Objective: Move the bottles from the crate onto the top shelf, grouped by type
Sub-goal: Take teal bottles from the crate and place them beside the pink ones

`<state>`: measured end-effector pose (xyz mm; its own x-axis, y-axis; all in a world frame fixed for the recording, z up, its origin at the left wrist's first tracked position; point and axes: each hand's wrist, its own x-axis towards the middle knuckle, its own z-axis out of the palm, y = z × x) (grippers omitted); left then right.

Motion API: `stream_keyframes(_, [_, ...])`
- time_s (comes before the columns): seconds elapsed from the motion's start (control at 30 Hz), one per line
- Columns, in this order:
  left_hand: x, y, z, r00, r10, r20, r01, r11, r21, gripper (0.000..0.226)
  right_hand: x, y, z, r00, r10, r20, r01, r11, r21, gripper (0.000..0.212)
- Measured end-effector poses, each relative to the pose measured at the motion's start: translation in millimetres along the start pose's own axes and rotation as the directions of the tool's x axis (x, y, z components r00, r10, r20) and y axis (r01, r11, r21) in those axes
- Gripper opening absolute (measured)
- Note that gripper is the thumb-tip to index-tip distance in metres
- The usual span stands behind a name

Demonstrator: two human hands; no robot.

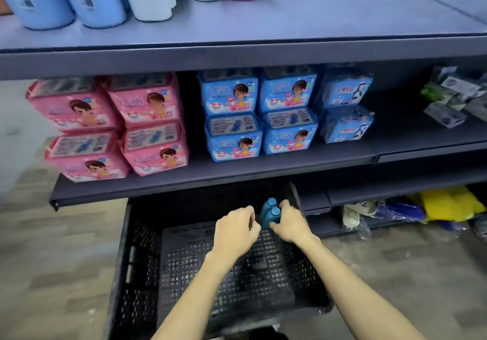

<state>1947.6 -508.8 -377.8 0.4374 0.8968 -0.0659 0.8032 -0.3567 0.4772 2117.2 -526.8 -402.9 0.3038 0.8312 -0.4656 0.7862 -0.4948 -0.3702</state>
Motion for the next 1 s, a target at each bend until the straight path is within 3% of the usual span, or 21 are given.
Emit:
stream_keyframes(0.27, [3.9, -7.4, 41.6, 0.999, -0.005, 0.053, 0.000, 0.996, 0.090, 0.012, 40.6, 14.8, 48.3, 0.966, 0.182, 0.184, -0.206, 0.972, 0.116, 0.082])
stream_keyframes(0.43, [18.0, -15.0, 54.7, 0.999, -0.002, 0.048, -0.006, 0.989, 0.151, 0.012, 63.0, 21.3, 65.4, 0.949, 0.226, 0.220, -0.265, 0.949, 0.168, 0.091])
stream_keyframes(0.73, [17.0, -35.8, 75.5, 0.991, -0.113, 0.071, 0.106, 0.990, 0.095, 0.010, 105.3, 30.7, 88.5, 0.926, 0.319, 0.199, -0.367, 0.883, 0.291, 0.087])
stream_keyframes(1.0, [7.5, -65.6, 77.5, 0.981, -0.194, -0.001, 0.194, 0.981, 0.033, 0.005, 130.3, 34.0, 108.7, 0.904, 0.398, 0.158, -0.428, 0.846, 0.317, 0.064])
